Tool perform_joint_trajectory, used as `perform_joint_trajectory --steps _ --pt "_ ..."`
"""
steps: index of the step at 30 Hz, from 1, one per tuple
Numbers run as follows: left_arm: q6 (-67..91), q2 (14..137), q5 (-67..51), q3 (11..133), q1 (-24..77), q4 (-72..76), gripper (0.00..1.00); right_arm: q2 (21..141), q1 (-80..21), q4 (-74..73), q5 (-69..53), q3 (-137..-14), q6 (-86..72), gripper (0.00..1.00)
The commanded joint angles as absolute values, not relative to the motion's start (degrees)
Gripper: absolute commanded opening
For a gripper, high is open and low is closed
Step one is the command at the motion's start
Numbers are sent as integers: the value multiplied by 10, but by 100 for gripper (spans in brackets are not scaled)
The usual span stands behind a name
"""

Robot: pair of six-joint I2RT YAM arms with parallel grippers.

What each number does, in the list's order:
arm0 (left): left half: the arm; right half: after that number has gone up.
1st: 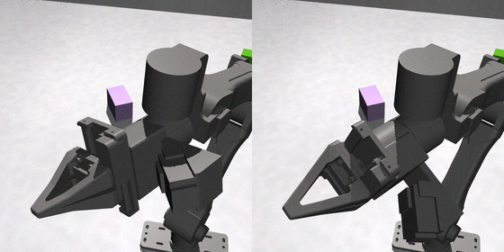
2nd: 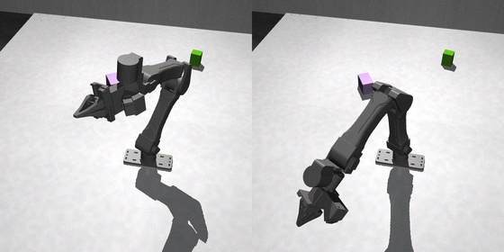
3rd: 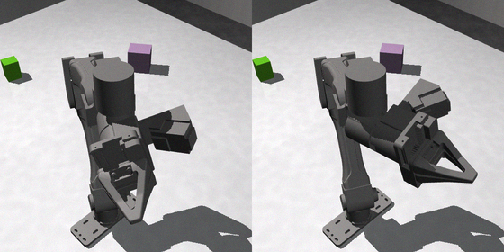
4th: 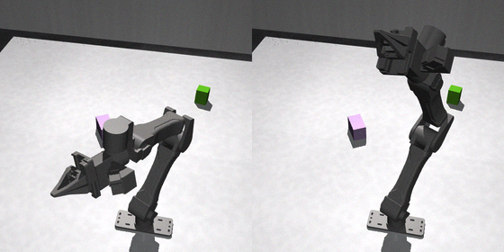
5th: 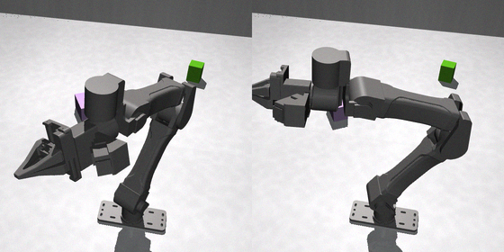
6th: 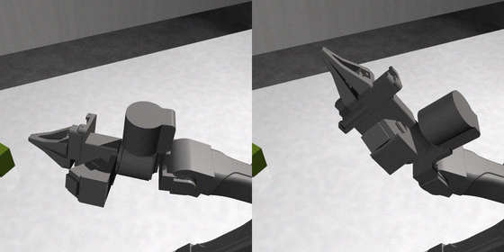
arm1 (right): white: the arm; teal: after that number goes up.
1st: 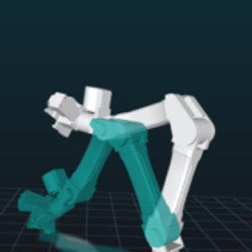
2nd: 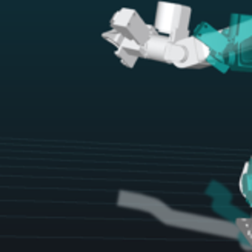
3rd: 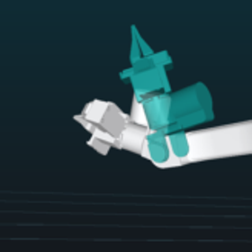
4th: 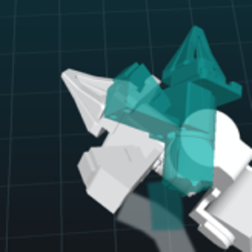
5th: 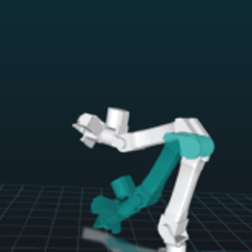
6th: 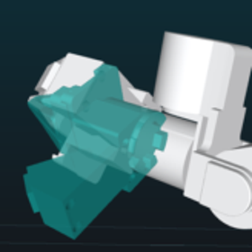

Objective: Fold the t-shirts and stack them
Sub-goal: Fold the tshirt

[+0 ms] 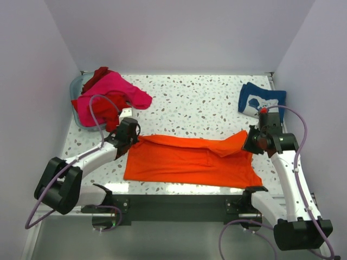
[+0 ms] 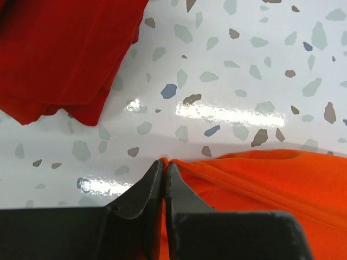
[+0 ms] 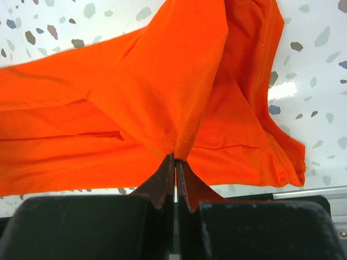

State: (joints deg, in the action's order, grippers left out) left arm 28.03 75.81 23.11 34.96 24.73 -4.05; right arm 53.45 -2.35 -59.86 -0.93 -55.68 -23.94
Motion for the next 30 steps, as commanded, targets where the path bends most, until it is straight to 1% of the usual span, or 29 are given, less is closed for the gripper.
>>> perform_joint_trajectory --steps 1,7,21,22,24,25,26,27,28,29,30 --pt "300 720 260 332 253 -32 0 518 -25 -620 -1 -562 -232 0" --pt "315 668 275 318 257 -65 0 500 -26 -637 -5 -563 -233 0" --pt "353 592 282 287 274 -140 0 459 -25 -687 -23 -558 -238 0" --pt "357 578 281 283 279 -145 2 456 -26 -690 -27 -556 -237 0" --pt "371 562 283 278 287 -160 15 450 -25 -697 -36 -553 -235 0" --pt "378 544 286 277 290 -168 30 451 -26 -700 -38 -554 -235 5" --pt "383 534 288 276 294 -179 38 450 -26 -704 -36 -557 -233 21" --pt "391 525 291 276 296 -185 48 450 -26 -705 -33 -562 -232 30" --pt "393 509 291 278 297 -189 65 452 -25 -705 -30 -567 -232 38" --pt "394 502 291 280 298 -196 71 453 -25 -705 -26 -580 -231 48" --pt "393 498 292 288 298 -199 76 460 -25 -701 -25 -586 -231 51"
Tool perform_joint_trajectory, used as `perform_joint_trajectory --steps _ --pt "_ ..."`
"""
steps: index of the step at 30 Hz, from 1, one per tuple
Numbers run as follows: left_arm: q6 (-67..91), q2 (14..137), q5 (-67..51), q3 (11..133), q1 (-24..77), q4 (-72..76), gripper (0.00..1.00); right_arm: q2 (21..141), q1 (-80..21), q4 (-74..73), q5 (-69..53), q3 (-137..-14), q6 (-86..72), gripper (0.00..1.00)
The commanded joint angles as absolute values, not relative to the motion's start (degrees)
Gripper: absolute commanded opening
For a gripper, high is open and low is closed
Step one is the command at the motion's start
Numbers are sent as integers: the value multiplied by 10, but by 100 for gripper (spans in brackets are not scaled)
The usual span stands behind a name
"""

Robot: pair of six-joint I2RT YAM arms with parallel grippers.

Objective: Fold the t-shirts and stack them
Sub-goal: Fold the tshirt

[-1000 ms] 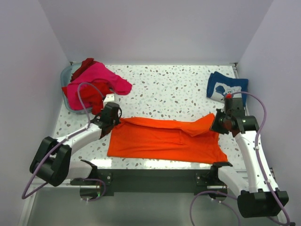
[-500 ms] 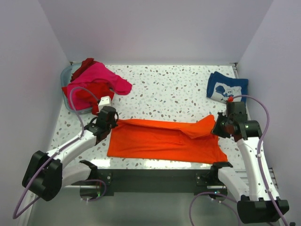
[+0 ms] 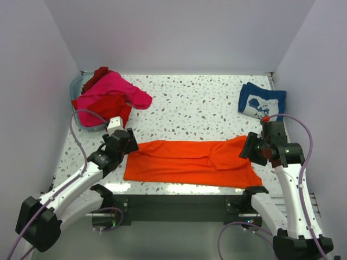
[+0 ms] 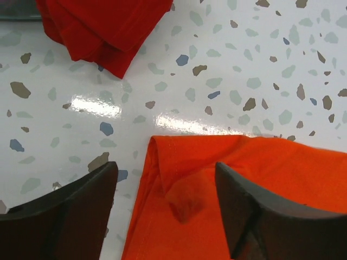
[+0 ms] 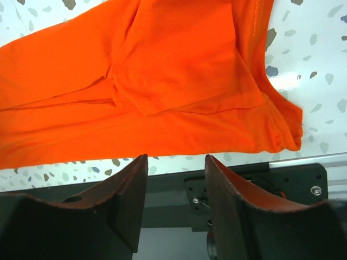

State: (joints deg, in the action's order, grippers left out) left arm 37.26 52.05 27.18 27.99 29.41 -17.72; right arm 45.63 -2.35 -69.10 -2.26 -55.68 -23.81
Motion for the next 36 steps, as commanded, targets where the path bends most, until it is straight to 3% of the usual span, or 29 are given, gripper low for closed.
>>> perform_joint_trajectory --steps 1,7,20,27,29,32,36 --pt "392 496 292 294 298 -203 81 464 -26 -696 -27 -591 -232 53" --pt "377 549 297 341 298 -209 88 526 -25 -608 -58 -591 -243 57" --pt "345 679 245 361 269 -151 89 700 -5 -474 -16 -580 -245 57" --pt "333 711 211 340 242 -123 89 722 40 -444 -43 -548 -233 58" --pt "334 722 204 341 235 -118 86 722 54 -439 -48 -540 -229 59" --pt "339 735 193 341 232 -127 73 724 68 -437 -54 -531 -222 60" --pt "346 721 182 326 231 -125 70 724 82 -432 -55 -520 -218 61"
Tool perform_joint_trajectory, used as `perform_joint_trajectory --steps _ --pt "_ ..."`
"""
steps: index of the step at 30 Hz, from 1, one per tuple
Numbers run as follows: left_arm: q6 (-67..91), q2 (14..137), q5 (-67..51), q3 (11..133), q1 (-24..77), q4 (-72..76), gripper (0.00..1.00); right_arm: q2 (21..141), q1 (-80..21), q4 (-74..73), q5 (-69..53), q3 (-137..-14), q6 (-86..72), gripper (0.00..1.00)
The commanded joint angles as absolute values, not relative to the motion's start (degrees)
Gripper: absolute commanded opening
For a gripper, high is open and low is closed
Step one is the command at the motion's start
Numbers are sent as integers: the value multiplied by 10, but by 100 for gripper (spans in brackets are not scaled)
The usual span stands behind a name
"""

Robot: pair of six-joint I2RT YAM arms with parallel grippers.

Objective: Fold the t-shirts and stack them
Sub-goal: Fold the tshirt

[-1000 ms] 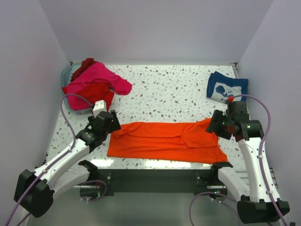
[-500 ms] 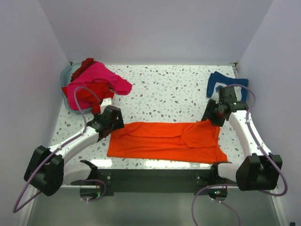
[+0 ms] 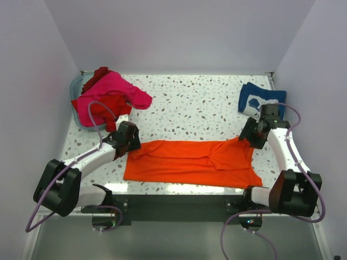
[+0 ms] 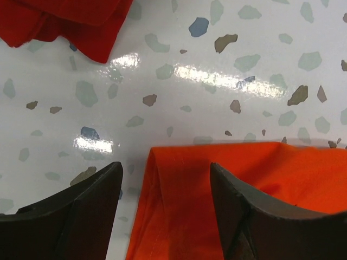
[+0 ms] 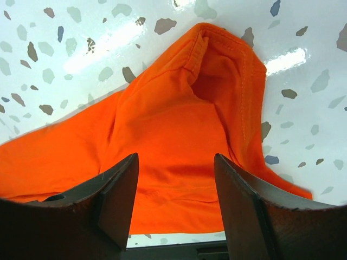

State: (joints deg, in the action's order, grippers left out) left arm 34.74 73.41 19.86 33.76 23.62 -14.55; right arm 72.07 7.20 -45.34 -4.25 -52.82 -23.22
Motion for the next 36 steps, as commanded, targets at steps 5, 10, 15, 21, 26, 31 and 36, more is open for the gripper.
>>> perform_joint_trajectory --steps 5,10,15,21,26,31,36 --pt "355 717 159 314 232 -115 70 736 97 -422 -63 -511 -218 65" --pt "353 723 155 308 231 -101 70 761 111 -400 -100 -510 -215 65" --pt "355 724 142 306 232 -84 58 800 113 -374 -127 -509 -219 64" --pt "354 727 136 311 230 -82 42 843 116 -354 -119 -513 -217 62" --pt "350 727 138 316 226 -82 23 865 117 -344 -111 -526 -214 60" --pt "342 729 141 324 218 -86 5 896 118 -346 -98 -552 -202 46" --pt "324 729 166 345 207 -98 0 904 118 -351 -87 -566 -201 12"
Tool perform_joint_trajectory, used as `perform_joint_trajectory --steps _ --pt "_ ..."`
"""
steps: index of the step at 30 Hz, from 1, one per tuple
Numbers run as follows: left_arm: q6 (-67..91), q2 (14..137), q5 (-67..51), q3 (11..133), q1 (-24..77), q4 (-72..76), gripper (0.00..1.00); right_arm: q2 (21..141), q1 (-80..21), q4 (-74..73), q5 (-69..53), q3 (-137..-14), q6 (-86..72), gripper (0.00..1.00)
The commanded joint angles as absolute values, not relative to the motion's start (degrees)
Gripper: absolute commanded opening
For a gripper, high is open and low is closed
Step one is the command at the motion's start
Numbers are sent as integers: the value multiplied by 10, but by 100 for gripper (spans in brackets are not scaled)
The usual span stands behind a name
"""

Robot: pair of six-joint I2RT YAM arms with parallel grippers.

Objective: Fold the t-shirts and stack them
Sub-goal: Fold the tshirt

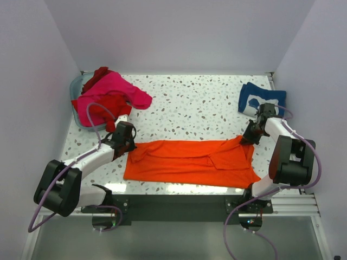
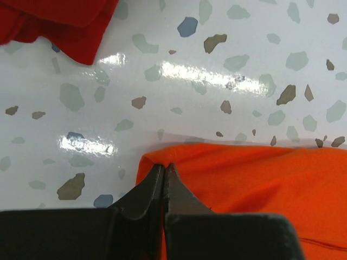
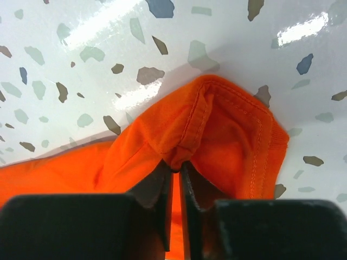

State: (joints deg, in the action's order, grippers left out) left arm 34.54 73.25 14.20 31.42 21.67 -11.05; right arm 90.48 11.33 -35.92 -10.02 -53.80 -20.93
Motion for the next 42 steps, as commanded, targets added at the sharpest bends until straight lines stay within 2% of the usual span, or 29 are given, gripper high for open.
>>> perform_joint_trajectory --steps 1,2,8,20,21,22,23,24,25,26,28,36,42 --pt "317 729 170 350 204 -98 0 903 118 -355 -83 -566 -200 9" --pt "313 730 175 353 202 -96 0 896 118 -357 -70 -566 -200 5" --pt "301 744 181 367 193 -93 0 869 119 -377 -37 -570 -199 0" --pt "287 804 185 429 187 -91 0 903 123 -414 -5 -626 -187 1" --pt "287 809 187 435 187 -95 4 904 123 -414 -6 -631 -185 5" --pt "286 810 188 443 187 -98 16 904 123 -416 -8 -633 -185 9" --pt "285 809 186 443 187 -100 24 898 123 -416 -12 -634 -185 27" --pt "285 804 183 442 187 -98 32 894 123 -416 -12 -632 -184 40" --pt "286 799 180 433 187 -98 48 887 123 -417 -11 -630 -185 48" --pt "287 786 174 429 188 -96 55 875 123 -419 -10 -630 -184 56" --pt "291 765 167 414 188 -99 65 860 123 -423 -11 -621 -184 62" --pt "320 692 126 331 195 -119 65 756 123 -420 -60 -533 -206 66" --pt "344 672 112 297 218 -127 60 735 123 -425 -60 -493 -214 66"
